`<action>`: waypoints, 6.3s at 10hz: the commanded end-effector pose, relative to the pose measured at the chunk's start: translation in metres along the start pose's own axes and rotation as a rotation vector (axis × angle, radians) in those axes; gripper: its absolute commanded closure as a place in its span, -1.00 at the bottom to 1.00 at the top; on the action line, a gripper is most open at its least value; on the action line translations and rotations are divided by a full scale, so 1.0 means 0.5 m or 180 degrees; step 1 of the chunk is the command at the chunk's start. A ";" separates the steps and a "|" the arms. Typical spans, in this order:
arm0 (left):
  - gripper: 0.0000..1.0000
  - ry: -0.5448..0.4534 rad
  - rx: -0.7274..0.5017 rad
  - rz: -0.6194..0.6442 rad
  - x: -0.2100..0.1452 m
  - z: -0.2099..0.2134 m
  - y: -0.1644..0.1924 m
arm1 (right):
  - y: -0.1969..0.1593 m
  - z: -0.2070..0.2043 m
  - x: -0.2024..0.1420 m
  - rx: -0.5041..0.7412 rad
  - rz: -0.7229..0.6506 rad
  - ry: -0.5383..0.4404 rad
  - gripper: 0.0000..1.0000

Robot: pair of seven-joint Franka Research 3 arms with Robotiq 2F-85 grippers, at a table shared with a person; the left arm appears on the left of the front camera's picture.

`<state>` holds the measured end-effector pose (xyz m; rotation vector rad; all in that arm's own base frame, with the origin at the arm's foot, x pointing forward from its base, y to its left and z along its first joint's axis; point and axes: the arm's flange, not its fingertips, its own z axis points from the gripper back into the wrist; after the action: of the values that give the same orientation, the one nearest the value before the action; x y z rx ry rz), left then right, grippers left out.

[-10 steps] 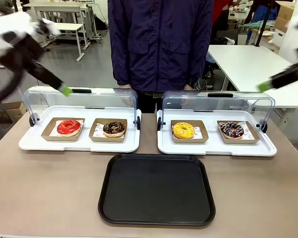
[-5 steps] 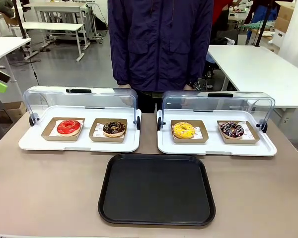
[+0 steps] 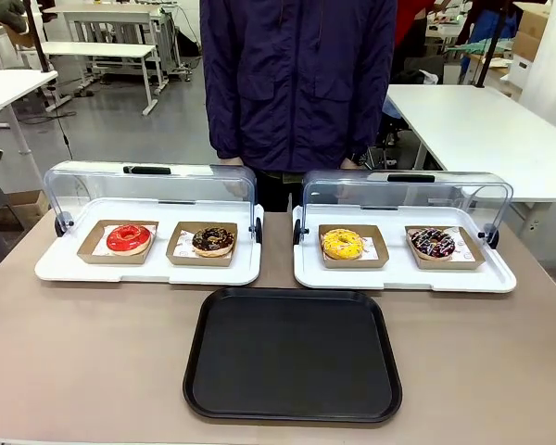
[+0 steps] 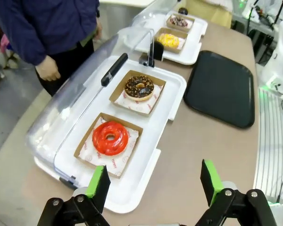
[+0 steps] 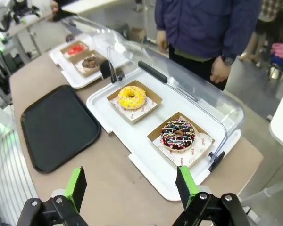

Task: Move the second donut from the left to the tray.
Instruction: Pick up the Paper togo box containing the Donut indicated by the person and place it on the Handle tray.

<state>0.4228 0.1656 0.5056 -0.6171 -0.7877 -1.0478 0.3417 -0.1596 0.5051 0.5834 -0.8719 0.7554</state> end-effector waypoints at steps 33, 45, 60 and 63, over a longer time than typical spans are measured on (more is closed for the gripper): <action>-1.00 -0.0115 -0.0023 -0.0021 0.036 -0.013 -0.011 | 0.014 0.017 0.005 -0.0024 0.0034 -0.0096 -1.00; -1.00 -0.0115 -0.0023 -0.0021 0.036 -0.013 -0.011 | 0.014 0.017 0.005 -0.0024 0.0034 -0.0096 -1.00; -1.00 -0.0115 -0.0023 -0.0021 0.036 -0.013 -0.011 | 0.014 0.017 0.005 -0.0024 0.0034 -0.0096 -1.00; -1.00 -0.0115 -0.0023 -0.0021 0.036 -0.013 -0.011 | 0.014 0.017 0.005 -0.0024 0.0034 -0.0096 -1.00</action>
<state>0.4255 0.1494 0.5159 -0.6379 -0.8159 -1.0332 0.3298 -0.1606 0.5116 0.5826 -0.8773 0.7352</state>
